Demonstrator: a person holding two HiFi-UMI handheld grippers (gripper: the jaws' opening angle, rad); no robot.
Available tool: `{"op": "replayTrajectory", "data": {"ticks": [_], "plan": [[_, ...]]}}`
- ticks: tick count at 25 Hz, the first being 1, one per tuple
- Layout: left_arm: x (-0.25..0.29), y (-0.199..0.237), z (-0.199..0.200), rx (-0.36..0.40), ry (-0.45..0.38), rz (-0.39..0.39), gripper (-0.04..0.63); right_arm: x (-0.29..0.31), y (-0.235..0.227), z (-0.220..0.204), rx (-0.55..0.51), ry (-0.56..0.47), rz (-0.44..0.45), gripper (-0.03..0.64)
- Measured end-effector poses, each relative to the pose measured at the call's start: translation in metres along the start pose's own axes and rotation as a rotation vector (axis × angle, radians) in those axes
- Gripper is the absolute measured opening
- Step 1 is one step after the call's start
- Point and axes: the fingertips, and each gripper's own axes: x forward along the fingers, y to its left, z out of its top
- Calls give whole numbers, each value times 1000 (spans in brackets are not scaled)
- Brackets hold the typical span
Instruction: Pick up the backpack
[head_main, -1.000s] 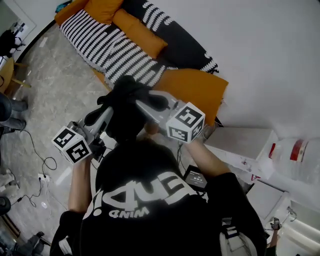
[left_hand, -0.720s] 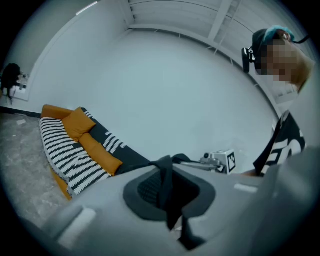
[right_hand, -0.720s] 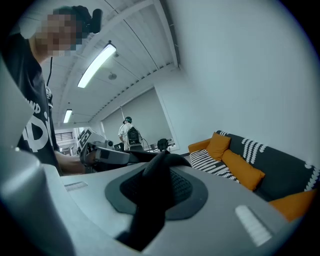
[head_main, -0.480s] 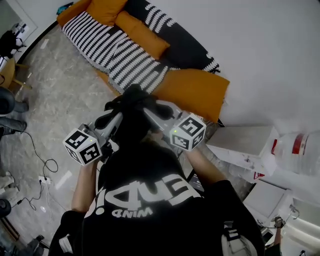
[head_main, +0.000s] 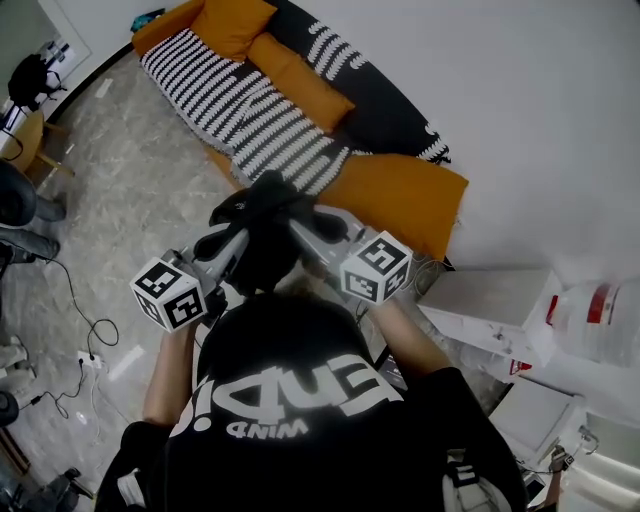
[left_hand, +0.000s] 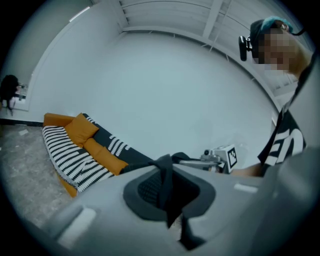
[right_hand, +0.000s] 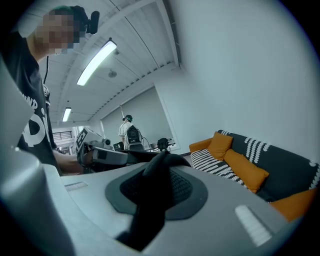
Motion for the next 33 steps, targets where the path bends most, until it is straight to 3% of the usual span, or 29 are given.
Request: {"op": "replayTrajectory", "data": {"ticks": [33], "plan": [[-3,11,11,-59,-10,-11,9,14,-2,12,9,60,61,70]]}}
